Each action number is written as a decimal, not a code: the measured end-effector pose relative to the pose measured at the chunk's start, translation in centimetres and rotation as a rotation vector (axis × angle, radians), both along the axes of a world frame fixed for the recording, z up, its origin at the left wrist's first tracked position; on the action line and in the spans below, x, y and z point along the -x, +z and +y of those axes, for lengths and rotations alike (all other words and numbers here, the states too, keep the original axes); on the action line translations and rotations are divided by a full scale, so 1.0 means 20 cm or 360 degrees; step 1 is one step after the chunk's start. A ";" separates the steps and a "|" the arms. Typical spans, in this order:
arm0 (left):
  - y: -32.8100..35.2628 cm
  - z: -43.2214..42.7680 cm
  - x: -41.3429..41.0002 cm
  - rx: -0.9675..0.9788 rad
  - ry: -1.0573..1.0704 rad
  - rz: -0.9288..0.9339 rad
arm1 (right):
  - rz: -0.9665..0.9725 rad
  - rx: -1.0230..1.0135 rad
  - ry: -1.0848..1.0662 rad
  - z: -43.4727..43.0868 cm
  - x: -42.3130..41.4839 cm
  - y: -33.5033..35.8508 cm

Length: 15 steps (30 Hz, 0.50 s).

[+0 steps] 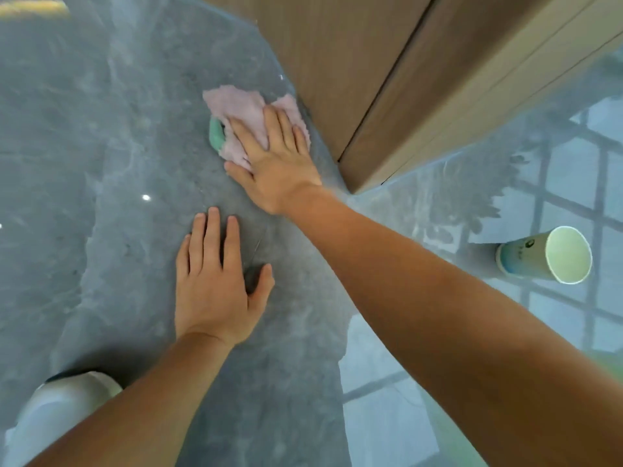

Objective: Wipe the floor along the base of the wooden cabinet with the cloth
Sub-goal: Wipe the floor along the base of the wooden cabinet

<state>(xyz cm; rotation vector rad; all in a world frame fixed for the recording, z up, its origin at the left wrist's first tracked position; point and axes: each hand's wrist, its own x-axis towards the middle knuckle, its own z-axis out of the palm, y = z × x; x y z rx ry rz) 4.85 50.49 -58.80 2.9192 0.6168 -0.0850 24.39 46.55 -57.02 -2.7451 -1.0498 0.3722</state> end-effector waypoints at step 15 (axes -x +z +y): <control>0.00 -0.03 -0.01 0.0045 0.0043 -0.0081 | -0.0016 0.0021 -0.0057 -1.00 0.29 0.05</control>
